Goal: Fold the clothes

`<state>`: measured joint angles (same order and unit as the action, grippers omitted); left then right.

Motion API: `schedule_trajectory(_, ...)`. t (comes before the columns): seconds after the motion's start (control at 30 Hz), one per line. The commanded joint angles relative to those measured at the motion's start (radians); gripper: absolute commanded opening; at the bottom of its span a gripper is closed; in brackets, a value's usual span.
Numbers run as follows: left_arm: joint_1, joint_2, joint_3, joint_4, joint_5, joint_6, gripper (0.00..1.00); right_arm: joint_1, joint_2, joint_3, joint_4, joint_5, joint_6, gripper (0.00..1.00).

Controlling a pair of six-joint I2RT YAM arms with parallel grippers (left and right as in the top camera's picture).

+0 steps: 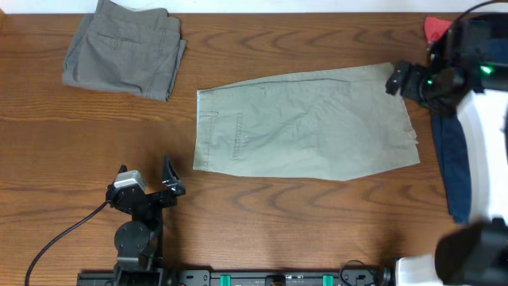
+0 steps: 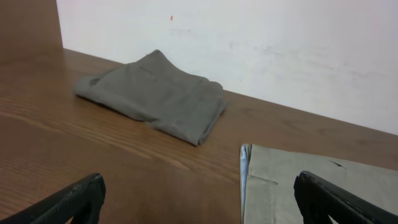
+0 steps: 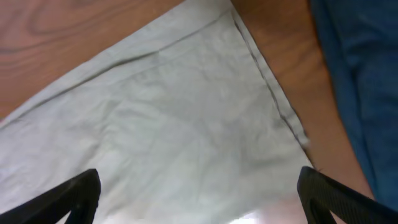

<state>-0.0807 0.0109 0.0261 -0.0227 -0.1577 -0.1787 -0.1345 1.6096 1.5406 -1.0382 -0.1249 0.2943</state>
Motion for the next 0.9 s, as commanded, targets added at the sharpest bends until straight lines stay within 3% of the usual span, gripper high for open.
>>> schedule_trajectory(0.0,-0.001,-0.006,-0.022,-0.033,-0.019,0.014,0.98,-0.002,-0.107,0.018,-0.058,-0.006,0.035,0.99)
schedule_trajectory(0.2,-0.001,-0.006,-0.022,-0.033,-0.019,0.014,0.98,0.007,-0.247,-0.099,-0.137,-0.007,0.035,0.99)
schedule_trajectory(0.43,-0.001,-0.006,-0.022,-0.033,-0.019,0.014,0.98,0.01,-0.334,-0.333,-0.066,-0.006,0.111,0.99)
schedule_trajectory(0.63,-0.001,-0.006,-0.022,-0.022,0.114,-0.097,0.98,0.01,-0.325,-0.472,0.014,-0.007,0.22,0.99)
schedule_trajectory(0.87,-0.001,0.0,-0.022,-0.046,0.204,-0.11,0.98,0.01,-0.325,-0.565,0.033,-0.008,0.302,0.99)
